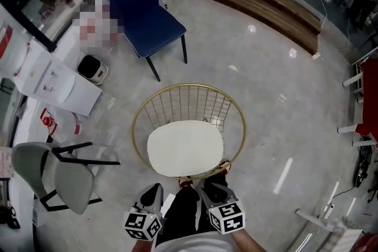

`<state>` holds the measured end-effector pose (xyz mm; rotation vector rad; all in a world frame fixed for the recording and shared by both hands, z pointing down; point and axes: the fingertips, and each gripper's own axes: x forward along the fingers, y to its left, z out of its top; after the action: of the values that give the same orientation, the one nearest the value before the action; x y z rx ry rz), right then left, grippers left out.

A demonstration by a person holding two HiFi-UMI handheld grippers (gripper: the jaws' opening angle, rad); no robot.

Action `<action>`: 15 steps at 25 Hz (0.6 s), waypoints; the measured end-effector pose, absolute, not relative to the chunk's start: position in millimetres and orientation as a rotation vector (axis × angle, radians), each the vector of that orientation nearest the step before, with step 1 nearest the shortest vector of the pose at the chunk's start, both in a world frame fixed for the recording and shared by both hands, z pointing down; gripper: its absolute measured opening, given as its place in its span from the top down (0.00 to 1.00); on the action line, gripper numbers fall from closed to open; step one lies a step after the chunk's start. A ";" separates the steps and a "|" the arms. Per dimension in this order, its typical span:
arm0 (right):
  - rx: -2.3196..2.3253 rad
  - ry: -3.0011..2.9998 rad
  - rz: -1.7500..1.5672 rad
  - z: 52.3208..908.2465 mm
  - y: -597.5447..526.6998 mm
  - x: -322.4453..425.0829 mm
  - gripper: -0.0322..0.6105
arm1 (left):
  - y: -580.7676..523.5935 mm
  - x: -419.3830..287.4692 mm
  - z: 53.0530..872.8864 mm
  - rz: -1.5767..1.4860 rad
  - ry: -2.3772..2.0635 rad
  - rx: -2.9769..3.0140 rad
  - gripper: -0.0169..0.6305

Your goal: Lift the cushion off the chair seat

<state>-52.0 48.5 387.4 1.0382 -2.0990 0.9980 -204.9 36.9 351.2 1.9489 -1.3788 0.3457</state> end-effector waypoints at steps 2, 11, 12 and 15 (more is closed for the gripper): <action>1.057 -2.083 1.006 399.9 41.6 -47.9 0.74 | 28.7 -204.9 362.3 0.355 -1.372 1.956 0.97; 1.103 -2.033 1.041 455.1 16.3 -38.5 0.72 | 11.2 -214.9 427.3 0.416 -1.377 1.917 0.97; 1.101 -2.028 1.048 461.9 15.9 -38.3 0.72 | 10.9 -215.8 435.5 0.421 -1.378 1.907 0.97; 1.096 -2.008 1.064 477.5 14.6 -39.8 0.70 | 8.5 -220.1 454.0 0.432 -1.378 1.883 0.97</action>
<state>-39.8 14.6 477.5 1.0955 -2.0078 1.0637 -220.1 8.5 454.0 1.8832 -1.3776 0.4320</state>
